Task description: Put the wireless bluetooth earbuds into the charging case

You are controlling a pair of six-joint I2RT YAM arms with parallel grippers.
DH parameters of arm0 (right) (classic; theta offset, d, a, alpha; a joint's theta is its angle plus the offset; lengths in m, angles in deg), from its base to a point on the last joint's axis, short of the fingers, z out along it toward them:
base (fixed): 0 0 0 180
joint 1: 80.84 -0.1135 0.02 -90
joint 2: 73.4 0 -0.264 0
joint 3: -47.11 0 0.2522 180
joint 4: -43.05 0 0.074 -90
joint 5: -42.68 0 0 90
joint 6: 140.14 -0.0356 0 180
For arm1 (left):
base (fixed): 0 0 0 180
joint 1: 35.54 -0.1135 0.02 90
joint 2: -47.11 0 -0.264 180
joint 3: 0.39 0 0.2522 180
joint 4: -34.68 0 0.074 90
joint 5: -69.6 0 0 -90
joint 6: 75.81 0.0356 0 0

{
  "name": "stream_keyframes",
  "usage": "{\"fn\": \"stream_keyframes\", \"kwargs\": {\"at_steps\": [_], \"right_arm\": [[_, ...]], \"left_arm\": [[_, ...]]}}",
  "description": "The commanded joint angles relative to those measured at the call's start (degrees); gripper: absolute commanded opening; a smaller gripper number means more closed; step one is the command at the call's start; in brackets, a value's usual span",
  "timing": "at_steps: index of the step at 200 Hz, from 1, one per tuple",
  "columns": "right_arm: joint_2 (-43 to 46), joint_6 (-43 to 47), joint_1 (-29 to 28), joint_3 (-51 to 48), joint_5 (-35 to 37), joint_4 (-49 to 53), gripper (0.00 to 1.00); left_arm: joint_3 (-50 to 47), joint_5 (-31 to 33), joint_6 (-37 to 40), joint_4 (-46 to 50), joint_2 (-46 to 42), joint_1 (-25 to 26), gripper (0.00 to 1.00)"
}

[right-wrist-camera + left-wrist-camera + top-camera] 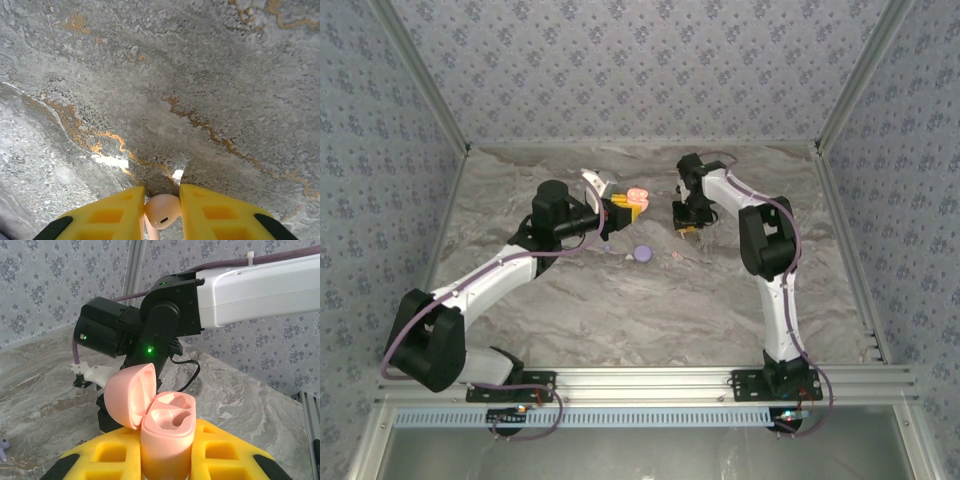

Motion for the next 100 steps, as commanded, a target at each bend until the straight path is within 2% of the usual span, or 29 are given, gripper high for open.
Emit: {"fn": "stream_keyframes", "kwargs": {"at_steps": [1, 100], "right_arm": [[2.02, -2.0, 1.51, -3.37, -3.86, -1.75, 0.25], [8.58, -4.34, 5.34, -11.27, -9.93, -10.29, 0.25]], "left_arm": [[0.85, 0.5, -0.54, 0.46, -0.66, 0.51, 0.1], [1.69, 5.47, -2.86, 0.25, 3.54, 0.83, 0.09]]}}
